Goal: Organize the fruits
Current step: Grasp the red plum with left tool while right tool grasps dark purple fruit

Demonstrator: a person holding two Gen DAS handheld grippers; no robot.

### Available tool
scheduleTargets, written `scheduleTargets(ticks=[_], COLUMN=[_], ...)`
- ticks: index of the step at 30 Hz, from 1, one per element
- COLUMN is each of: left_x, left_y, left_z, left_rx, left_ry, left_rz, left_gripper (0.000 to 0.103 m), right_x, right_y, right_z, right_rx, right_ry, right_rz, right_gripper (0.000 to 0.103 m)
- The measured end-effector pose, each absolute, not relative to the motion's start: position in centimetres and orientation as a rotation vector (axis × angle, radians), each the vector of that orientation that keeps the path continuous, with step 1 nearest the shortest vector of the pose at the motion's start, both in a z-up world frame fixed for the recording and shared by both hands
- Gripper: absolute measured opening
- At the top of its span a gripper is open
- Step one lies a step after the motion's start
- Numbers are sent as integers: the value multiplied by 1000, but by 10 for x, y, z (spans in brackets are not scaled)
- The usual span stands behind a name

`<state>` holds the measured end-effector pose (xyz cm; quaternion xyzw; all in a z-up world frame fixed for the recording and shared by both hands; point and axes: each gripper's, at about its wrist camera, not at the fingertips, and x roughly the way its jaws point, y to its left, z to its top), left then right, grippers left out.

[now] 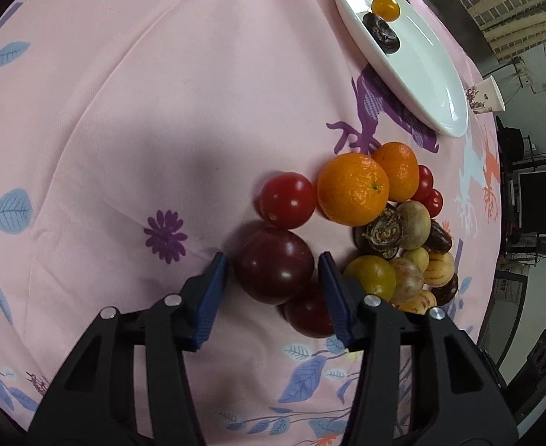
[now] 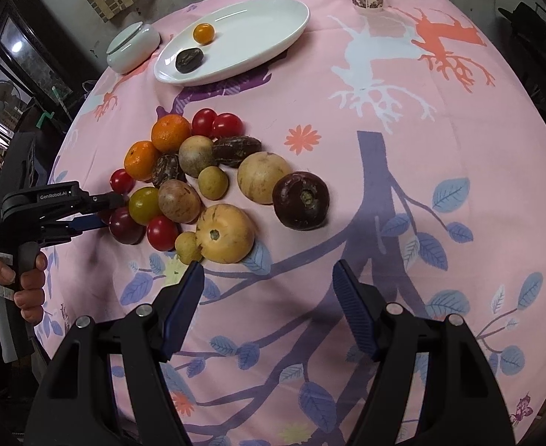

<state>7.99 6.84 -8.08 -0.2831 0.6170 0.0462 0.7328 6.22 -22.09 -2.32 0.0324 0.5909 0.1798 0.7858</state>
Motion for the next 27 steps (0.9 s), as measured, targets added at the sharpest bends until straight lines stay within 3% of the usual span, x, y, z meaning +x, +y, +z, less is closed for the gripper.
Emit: scheduleTargets(ticks=[2, 4, 6, 25, 27], left_x=[84, 85, 82, 39, 39], left_y=[64, 60, 59, 72, 72], left_z=[-80, -79, -77, -53, -55], left_rx=[-582, -529, -507, -352, -359], left_ry=[1361, 1365, 1353, 1274, 1277], left_rz=[117, 144, 149, 146, 144], left_gripper=[51, 41, 40, 40, 40], right_x=[62, 63, 63, 96, 101], right_y=[-220, -219, -219, -230, -226], right_z=[-22, -23, -24, -48, -53], right_rx=[66, 67, 68, 39, 32], right_ry=[1271, 1273, 1275, 1276, 1290], right_rz=[392, 389, 388, 277, 288], right_gripper=[72, 72, 72, 72, 65])
